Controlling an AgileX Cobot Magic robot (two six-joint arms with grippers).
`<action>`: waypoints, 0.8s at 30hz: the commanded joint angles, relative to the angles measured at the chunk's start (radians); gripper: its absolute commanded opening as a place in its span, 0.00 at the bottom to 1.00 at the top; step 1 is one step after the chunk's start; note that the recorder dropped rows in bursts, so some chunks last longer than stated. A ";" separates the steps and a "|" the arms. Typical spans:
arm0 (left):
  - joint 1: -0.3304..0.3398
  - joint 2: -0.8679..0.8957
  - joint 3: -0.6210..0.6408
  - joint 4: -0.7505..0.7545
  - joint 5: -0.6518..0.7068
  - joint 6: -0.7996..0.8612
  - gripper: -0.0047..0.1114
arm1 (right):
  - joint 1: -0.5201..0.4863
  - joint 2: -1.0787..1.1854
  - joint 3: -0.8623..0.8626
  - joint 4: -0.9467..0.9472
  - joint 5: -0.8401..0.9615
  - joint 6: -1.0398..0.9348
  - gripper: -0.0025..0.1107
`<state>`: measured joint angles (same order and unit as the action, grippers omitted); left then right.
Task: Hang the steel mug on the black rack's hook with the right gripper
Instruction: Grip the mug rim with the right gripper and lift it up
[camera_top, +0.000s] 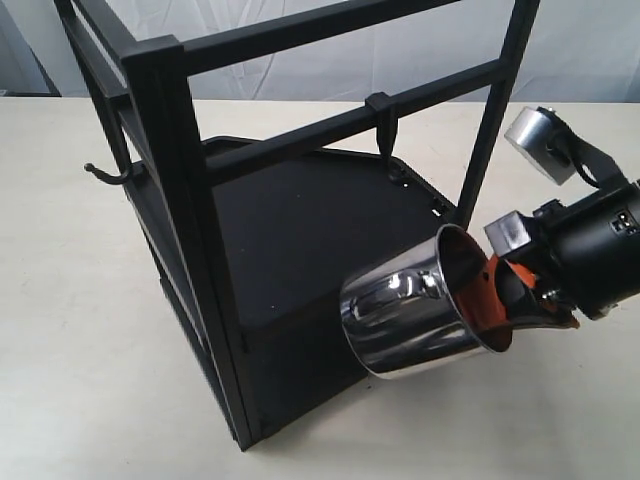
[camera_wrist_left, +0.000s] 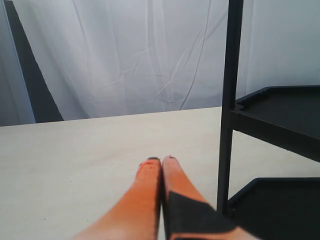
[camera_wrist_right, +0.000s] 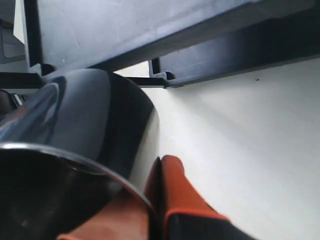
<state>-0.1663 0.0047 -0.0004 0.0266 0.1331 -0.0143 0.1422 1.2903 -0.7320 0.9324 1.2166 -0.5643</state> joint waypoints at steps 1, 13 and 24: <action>-0.005 -0.005 0.000 0.005 -0.005 -0.002 0.05 | -0.016 -0.001 -0.001 0.081 0.004 -0.019 0.01; -0.005 -0.005 0.000 0.005 -0.005 -0.002 0.05 | -0.176 0.005 -0.001 0.187 0.004 -0.019 0.01; -0.005 -0.005 0.000 0.005 -0.005 -0.002 0.05 | -0.162 -0.046 -0.001 0.083 0.004 0.045 0.01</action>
<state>-0.1663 0.0047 -0.0004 0.0266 0.1331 -0.0143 -0.0260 1.2850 -0.7301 1.0287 1.2164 -0.5408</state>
